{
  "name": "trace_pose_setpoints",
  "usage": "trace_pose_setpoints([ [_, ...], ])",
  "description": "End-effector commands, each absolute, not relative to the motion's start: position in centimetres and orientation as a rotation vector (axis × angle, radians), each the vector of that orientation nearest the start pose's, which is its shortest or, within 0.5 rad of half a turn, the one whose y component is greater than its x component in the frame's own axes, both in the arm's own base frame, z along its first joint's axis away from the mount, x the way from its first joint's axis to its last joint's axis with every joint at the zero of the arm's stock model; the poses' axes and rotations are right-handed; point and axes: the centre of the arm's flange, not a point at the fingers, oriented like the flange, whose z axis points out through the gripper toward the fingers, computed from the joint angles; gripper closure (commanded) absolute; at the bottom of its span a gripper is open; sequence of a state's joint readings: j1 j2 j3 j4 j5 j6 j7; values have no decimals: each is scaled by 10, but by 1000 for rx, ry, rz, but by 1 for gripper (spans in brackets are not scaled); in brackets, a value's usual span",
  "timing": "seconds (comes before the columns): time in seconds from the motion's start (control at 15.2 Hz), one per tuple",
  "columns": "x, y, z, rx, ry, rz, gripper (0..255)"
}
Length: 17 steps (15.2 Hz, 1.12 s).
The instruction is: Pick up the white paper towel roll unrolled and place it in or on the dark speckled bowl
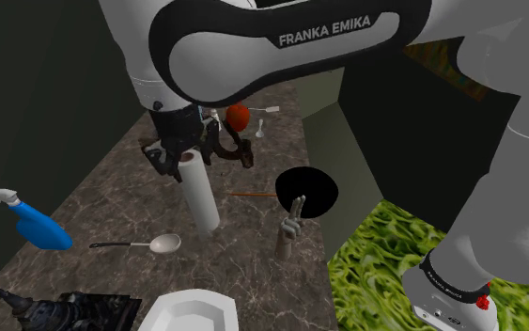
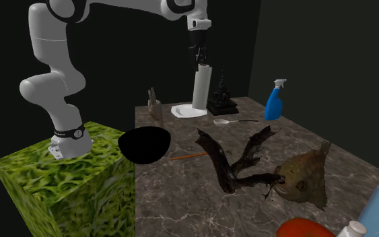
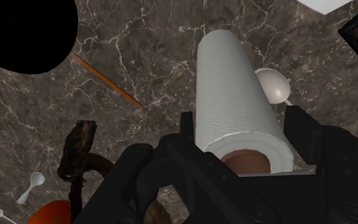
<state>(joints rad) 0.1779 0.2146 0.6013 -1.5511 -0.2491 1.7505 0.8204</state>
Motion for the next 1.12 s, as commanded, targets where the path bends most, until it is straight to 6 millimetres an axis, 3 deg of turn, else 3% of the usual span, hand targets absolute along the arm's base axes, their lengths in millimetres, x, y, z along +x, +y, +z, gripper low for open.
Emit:
trace_pose_setpoints([
  [0.0, 479, 397, 555, -3208, 19, -169, 255],
  [0.4, 479, 397, 584, -3208, 18, -169, 255],
  [1.06, 446, 273, 617, -3208, 19, -169, 255],
])
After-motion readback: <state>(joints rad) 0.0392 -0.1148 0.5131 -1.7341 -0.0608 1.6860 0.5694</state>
